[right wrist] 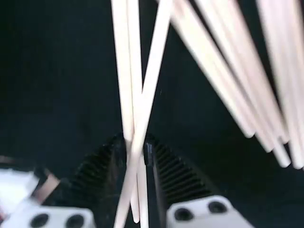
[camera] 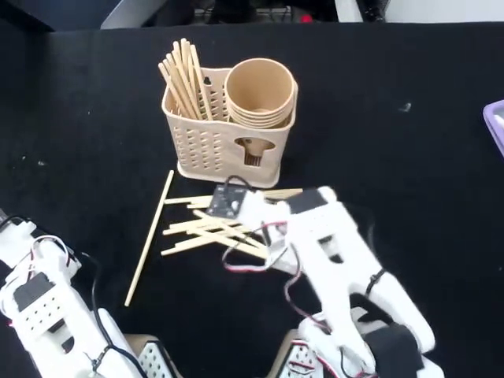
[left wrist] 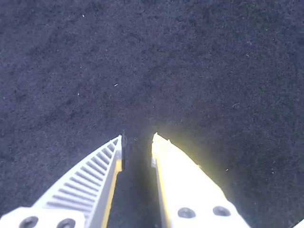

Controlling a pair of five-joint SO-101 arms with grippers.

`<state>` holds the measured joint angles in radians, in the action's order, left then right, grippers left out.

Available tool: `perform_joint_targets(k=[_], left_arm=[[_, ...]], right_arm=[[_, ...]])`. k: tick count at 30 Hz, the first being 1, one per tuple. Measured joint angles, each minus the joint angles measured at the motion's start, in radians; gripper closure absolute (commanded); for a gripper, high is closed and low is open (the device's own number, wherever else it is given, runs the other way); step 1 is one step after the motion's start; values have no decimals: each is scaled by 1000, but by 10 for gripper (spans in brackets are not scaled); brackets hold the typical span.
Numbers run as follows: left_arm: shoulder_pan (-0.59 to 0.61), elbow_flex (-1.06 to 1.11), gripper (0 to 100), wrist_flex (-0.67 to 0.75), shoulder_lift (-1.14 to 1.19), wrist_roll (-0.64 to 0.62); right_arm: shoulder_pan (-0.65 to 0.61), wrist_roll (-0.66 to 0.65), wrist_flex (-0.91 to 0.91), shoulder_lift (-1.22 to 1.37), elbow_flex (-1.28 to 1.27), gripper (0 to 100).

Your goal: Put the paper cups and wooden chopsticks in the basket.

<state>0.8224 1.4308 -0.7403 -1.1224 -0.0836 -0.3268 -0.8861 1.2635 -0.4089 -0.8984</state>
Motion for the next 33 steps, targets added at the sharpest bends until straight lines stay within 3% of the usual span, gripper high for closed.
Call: perform_joint_targets(k=[5,9,13,17,19,33], left_arm=[[0,0,884,0,0,0],[0,0,884,0,0,0],[0,0,884,0,0,0],[0,0,884,0,0,0],[0,0,884,0,0,0],[0,0,884,0,0,0]], right_arm=[[31,-51,141,0,91,988],[32,-57,143,0,98,987],[32,-51,-21,0,23,981],[32,-2,-204,0,-78,884],[29,9,-232,0,-97,849],[9,15,-296,0,-118,871]])
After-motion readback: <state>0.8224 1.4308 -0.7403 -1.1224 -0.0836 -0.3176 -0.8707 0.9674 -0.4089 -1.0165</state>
